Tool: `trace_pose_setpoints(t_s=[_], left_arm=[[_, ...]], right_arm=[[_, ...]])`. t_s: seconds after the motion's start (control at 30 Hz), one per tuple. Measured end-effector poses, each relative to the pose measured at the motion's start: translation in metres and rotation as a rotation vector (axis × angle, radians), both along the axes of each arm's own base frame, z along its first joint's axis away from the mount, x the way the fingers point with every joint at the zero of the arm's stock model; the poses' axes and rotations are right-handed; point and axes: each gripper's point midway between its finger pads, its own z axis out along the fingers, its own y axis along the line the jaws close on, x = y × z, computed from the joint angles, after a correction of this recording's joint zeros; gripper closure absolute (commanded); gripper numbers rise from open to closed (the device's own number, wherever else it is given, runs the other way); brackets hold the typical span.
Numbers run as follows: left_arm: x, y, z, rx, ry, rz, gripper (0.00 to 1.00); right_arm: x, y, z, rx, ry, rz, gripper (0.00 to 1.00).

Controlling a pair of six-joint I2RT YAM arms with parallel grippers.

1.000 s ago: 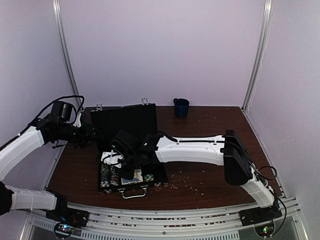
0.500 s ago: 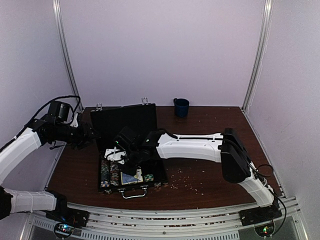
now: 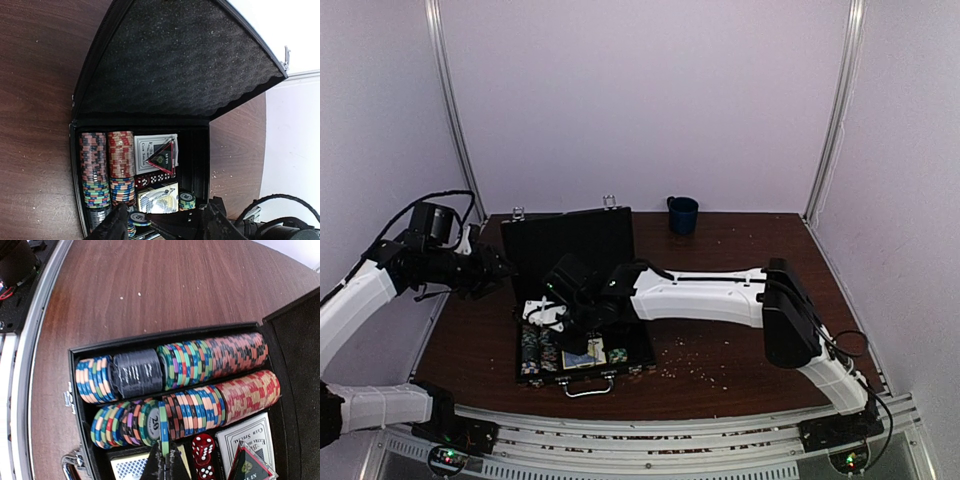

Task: Pack up texas hold em set
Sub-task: Place the poker chip in the slot.

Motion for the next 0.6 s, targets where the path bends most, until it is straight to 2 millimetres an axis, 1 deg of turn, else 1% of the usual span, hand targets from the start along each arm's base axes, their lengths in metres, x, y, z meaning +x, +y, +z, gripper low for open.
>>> trace_pose_setpoints(t_s=[0.17, 0.43, 0.6], left_arm=[[-0.003, 0.001, 0.000, 0.004, 0.006, 0.002, 0.47], [-0.005, 0.002, -0.001, 0.007, 0.012, 0.003, 0.47], [-0.005, 0.002, -0.001, 0.008, 0.012, 0.005, 0.47]], right_arm=[[-0.003, 0.004, 0.003, 0.013, -0.004, 0.008, 1.00], [-0.002, 0.003, -0.011, -0.017, -0.023, -0.004, 1.00], [0.003, 0.002, -0.013, -0.025, -0.044, -0.019, 1.00]])
